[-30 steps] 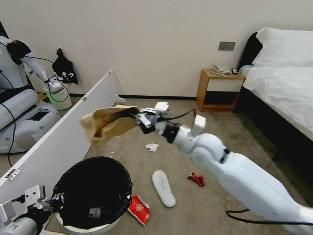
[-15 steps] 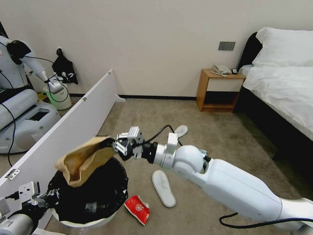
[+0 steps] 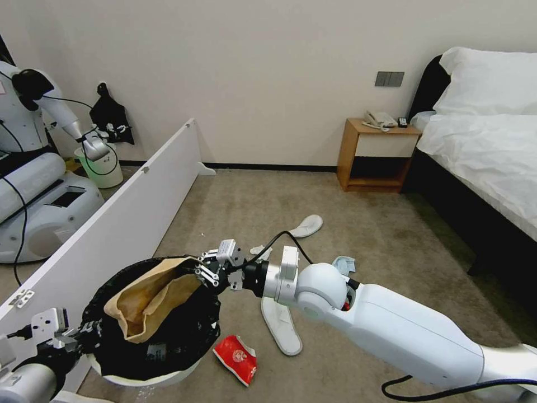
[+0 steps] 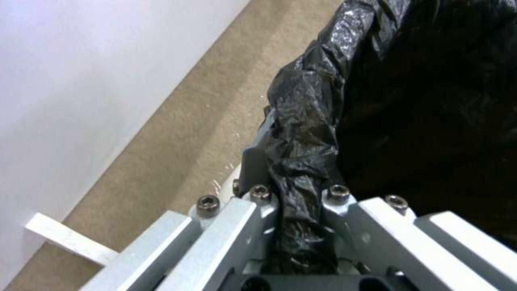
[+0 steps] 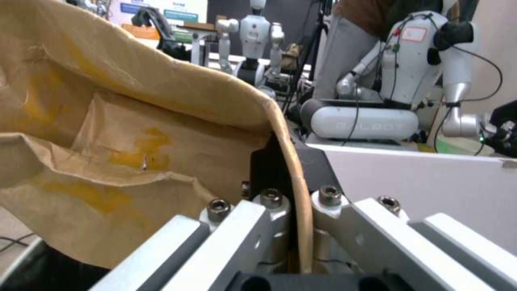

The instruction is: Pick up the trash bin, then pick up the garbage from the floor and place it into the trash bin.

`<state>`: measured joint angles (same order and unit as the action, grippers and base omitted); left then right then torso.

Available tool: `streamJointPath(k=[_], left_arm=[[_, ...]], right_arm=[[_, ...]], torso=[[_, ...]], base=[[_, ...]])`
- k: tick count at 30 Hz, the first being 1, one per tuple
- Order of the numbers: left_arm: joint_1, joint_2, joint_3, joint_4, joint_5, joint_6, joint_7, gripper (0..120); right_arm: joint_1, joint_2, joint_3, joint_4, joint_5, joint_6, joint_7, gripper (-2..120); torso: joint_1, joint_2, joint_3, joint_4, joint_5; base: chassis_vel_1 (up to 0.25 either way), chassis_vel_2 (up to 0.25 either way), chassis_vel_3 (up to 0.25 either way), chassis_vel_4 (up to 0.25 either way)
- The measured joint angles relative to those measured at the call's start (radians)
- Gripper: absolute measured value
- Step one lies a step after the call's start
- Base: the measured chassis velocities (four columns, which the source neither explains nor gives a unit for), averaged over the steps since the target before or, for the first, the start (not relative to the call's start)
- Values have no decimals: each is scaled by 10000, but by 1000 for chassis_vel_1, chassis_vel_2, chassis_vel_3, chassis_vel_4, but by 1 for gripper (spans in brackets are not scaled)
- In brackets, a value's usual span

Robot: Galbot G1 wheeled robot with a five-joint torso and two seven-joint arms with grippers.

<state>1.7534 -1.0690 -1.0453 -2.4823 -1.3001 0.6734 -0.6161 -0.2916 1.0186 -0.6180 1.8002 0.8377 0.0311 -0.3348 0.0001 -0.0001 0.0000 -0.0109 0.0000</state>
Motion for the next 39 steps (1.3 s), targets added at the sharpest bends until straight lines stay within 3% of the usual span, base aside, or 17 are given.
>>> streamJointPath(k=[3, 8, 10, 17, 19, 22, 26, 29, 39], left_arm=[[65, 6, 16, -51, -99, 20, -15, 3], [181, 65, 39, -122, -159, 53, -26, 3], [188, 85, 82, -146, -160, 64, -28, 3], [223, 85, 176, -172, -152, 88, -28, 3], [228, 118, 180, -173, -150, 92, -23, 3], [197, 142, 182, -154, -149, 94, -20, 3], [179, 149, 209, -130, -145, 94, -20, 3], [145, 182, 203, -98, -150, 97, -20, 3], [129, 185, 163, -72, -194, 115, -19, 3]], right_arm=[[6, 65, -58, -118, -31, -27, 63, 0], [241, 85, -220, -186, 139, -216, 167, 13], [401, 57, -274, 95, 925, -885, 341, 24], [550, 150, -247, 661, 2345, -2419, 1220, 47], [570, 293, -17, 926, 3471, -3495, 2096, 59], [573, 446, 219, 1189, 4395, -4009, 2594, 69], [613, 491, 270, 1345, 4742, -4245, 2739, 77], [645, 386, 330, 1768, 5530, -4811, 3319, 93], [798, 339, 925, 2399, 6612, -6380, 4500, 100]], torso=[[-1, 0, 0, 1, 0], [-1, 0, 0, 2, 0], [0, 0, 0, 1, 0], [-1, 0, 0, 1, 0], [-1, 1, 0, 2, -1], [-1, 0, 0, 1, 1], [0, 0, 0, 2, 0], [-1, 0, 0, 0, 0], [-1, 0, 0, 1, -1]], base=[[0, 0, 0, 0], [0, 0, 0, 0], [0, 0, 0, 0], [0, 0, 0, 0], [0, 0, 0, 0], [0, 0, 0, 0], [0, 0, 0, 0], [0, 0, 0, 0], [0, 0, 0, 0]])
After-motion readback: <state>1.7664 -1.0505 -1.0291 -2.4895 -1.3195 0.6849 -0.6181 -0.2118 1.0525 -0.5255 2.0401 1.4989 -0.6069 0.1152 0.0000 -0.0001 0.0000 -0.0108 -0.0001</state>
